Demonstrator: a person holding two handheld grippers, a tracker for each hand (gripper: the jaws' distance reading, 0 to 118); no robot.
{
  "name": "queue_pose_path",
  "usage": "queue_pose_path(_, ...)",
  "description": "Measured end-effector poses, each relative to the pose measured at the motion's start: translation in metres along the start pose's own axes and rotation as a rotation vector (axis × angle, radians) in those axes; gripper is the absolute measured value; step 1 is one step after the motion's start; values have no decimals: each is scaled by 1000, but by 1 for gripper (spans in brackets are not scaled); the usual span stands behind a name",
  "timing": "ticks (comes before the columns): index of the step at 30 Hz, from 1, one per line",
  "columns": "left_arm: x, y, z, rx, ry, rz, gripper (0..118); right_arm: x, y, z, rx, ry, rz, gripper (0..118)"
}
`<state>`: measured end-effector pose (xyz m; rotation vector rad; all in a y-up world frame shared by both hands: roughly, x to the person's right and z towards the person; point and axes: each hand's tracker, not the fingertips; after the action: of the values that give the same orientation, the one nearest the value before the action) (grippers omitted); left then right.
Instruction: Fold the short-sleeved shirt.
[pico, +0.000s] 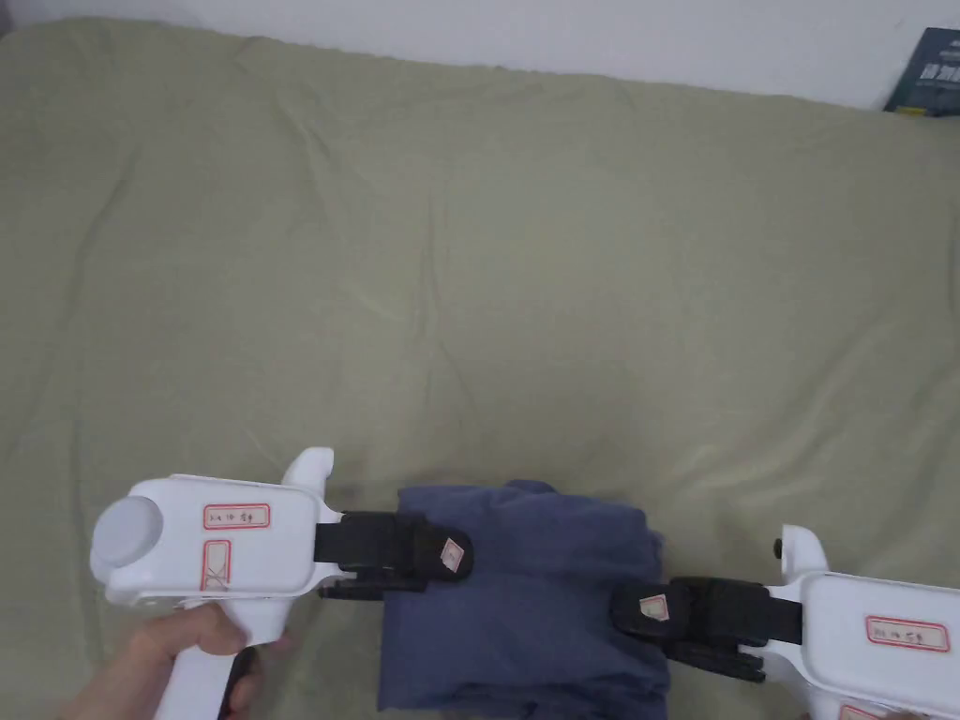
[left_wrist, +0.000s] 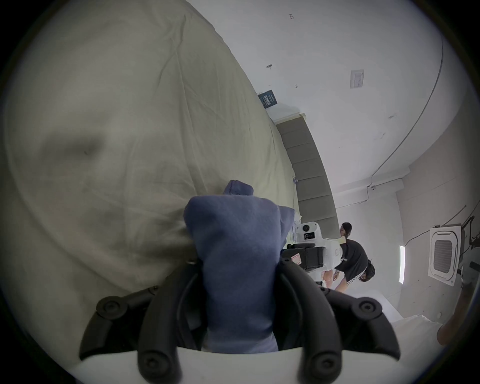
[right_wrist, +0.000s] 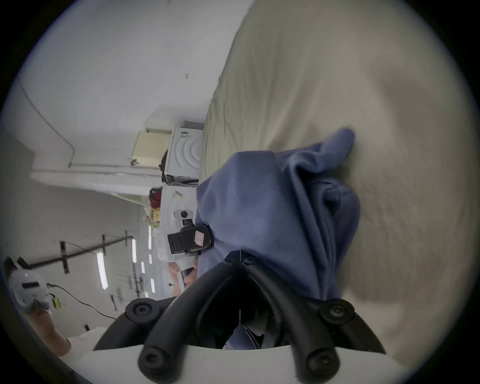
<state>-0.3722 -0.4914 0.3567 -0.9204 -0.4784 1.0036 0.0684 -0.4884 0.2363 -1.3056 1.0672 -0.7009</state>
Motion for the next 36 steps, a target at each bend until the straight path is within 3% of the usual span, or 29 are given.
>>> queue_pose_path(3,-3,13,58,-3,45,-19,37,-14,2,5,-1,-2,28,0)
queue_pose_path(8,-22,53,195,41,287,-48,37,-33,7,8,13,-22,83,0)
queue_pose_path(11,-41,80,262,56,378,1,37,-47,4,4,32,-60,88,0)
queue_pose_path(14,-67,104,298,51,404,30,37,-56,4,1,39,-88,80,0)
queue_pose_path(20,-106,137,308,38,408,60,39,-68,5,4,68,-141,83,0)
queue_pose_path(21,-106,137,308,41,413,65,51,-68,6,6,73,-137,85,0)
queue_pose_path(22,-105,137,309,81,451,44,77,-71,6,8,81,-143,86,0)
queue_pose_path(23,-104,138,312,128,488,33,113,-75,6,10,89,-151,98,0)
queue_pose_path(24,-99,135,317,163,502,14,118,-80,6,13,96,-155,117,0)
queue_pose_path(28,-56,134,330,233,535,-45,116,-96,7,33,162,-181,168,0)
queue_pose_path(30,-25,107,338,240,617,-89,110,-104,8,45,214,-231,224,0)
queue_pose_path(31,-9,99,337,284,643,-114,100,-112,6,52,244,-253,247,0)
queue_pose_path(33,14,78,328,332,677,-159,22,-121,3,63,300,-290,283,0)
queue_pose_path(34,28,71,319,343,663,-200,0,-129,0,69,349,-345,312,0)
queue_pose_path(36,60,53,280,368,762,-271,1,-146,-5,76,425,-468,388,0)
